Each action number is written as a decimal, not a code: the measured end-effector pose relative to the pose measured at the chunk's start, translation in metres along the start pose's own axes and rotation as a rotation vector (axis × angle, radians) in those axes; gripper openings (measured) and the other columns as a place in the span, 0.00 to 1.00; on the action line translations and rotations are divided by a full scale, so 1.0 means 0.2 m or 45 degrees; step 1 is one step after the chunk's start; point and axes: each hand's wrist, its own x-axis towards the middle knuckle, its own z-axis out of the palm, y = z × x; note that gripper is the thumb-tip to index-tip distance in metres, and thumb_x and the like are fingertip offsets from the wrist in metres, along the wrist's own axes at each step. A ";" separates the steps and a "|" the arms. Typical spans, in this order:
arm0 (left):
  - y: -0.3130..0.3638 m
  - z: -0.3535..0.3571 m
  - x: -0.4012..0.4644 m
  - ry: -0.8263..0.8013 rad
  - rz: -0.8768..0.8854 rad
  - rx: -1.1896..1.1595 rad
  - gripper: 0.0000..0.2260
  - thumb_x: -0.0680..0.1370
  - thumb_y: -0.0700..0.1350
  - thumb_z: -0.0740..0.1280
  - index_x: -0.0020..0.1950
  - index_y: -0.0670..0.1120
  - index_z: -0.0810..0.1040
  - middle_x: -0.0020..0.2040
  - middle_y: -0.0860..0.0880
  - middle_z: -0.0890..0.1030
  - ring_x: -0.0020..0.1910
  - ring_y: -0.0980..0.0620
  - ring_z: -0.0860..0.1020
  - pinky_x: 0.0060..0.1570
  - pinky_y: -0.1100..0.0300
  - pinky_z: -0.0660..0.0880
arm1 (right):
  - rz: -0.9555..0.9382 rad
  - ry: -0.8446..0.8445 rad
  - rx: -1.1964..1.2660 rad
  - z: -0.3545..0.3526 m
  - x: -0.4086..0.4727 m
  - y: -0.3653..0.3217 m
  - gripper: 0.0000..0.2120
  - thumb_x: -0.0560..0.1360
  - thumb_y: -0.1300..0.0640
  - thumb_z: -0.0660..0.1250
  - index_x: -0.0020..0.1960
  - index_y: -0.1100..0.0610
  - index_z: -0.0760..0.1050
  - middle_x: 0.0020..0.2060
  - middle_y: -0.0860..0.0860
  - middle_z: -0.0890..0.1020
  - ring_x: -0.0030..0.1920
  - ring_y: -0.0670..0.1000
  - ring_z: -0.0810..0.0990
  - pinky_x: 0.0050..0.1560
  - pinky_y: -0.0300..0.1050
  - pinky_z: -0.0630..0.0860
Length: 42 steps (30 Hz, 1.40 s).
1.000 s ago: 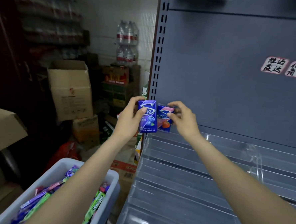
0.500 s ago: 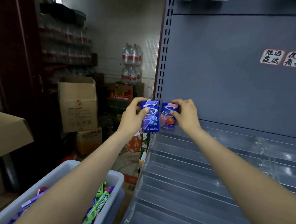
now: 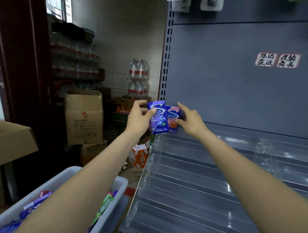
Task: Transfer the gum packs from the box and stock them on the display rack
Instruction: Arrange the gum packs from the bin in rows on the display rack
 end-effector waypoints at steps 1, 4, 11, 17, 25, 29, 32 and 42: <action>0.01 0.01 -0.01 -0.007 -0.020 -0.010 0.17 0.78 0.44 0.65 0.66 0.46 0.68 0.59 0.47 0.77 0.54 0.50 0.79 0.50 0.51 0.79 | -0.012 0.048 -0.034 -0.02 -0.02 -0.01 0.30 0.78 0.57 0.63 0.76 0.50 0.55 0.65 0.61 0.67 0.66 0.57 0.68 0.64 0.49 0.68; 0.04 0.05 -0.02 -0.087 -0.019 -0.020 0.16 0.78 0.44 0.65 0.65 0.45 0.70 0.60 0.46 0.77 0.54 0.51 0.79 0.46 0.55 0.80 | -0.127 0.233 0.081 -0.09 -0.09 -0.05 0.24 0.78 0.54 0.62 0.73 0.52 0.63 0.64 0.58 0.69 0.67 0.55 0.67 0.65 0.48 0.67; 0.13 0.14 -0.02 -0.222 0.079 -0.049 0.18 0.78 0.44 0.66 0.67 0.44 0.71 0.59 0.46 0.78 0.54 0.52 0.79 0.50 0.53 0.80 | -0.120 0.082 0.676 -0.17 -0.14 -0.11 0.22 0.74 0.61 0.69 0.66 0.56 0.68 0.56 0.54 0.79 0.55 0.52 0.79 0.47 0.47 0.79; 0.08 0.10 0.07 -0.226 0.109 0.326 0.19 0.80 0.42 0.61 0.72 0.48 0.67 0.67 0.46 0.74 0.67 0.48 0.71 0.62 0.53 0.70 | -0.022 0.372 0.669 -0.18 -0.05 -0.09 0.18 0.74 0.62 0.68 0.62 0.57 0.69 0.54 0.53 0.78 0.53 0.51 0.78 0.45 0.48 0.79; -0.09 0.09 0.10 -0.405 -0.063 0.322 0.24 0.79 0.40 0.63 0.74 0.50 0.63 0.71 0.45 0.69 0.70 0.46 0.67 0.58 0.52 0.73 | 0.032 0.302 0.579 -0.02 0.02 -0.04 0.17 0.74 0.62 0.68 0.62 0.56 0.69 0.57 0.53 0.76 0.54 0.51 0.78 0.52 0.56 0.79; -0.12 0.11 0.10 -0.385 -0.056 0.294 0.25 0.78 0.38 0.63 0.74 0.49 0.63 0.69 0.45 0.70 0.69 0.46 0.69 0.54 0.52 0.76 | 0.052 0.338 0.523 0.03 0.03 -0.02 0.18 0.75 0.61 0.68 0.63 0.57 0.68 0.59 0.56 0.75 0.53 0.50 0.77 0.53 0.53 0.79; -0.14 0.12 0.11 -0.387 -0.019 0.337 0.25 0.78 0.37 0.64 0.74 0.49 0.64 0.68 0.45 0.71 0.68 0.46 0.69 0.56 0.50 0.76 | 0.032 0.340 0.449 0.02 0.03 -0.02 0.19 0.75 0.61 0.68 0.64 0.58 0.68 0.61 0.57 0.74 0.57 0.52 0.77 0.53 0.52 0.79; -0.16 0.15 0.10 -0.427 0.053 0.345 0.26 0.78 0.32 0.61 0.75 0.48 0.63 0.70 0.46 0.70 0.66 0.43 0.72 0.59 0.48 0.74 | 0.012 0.245 0.202 0.04 0.00 -0.02 0.25 0.75 0.62 0.68 0.69 0.58 0.66 0.60 0.58 0.74 0.60 0.54 0.75 0.58 0.50 0.76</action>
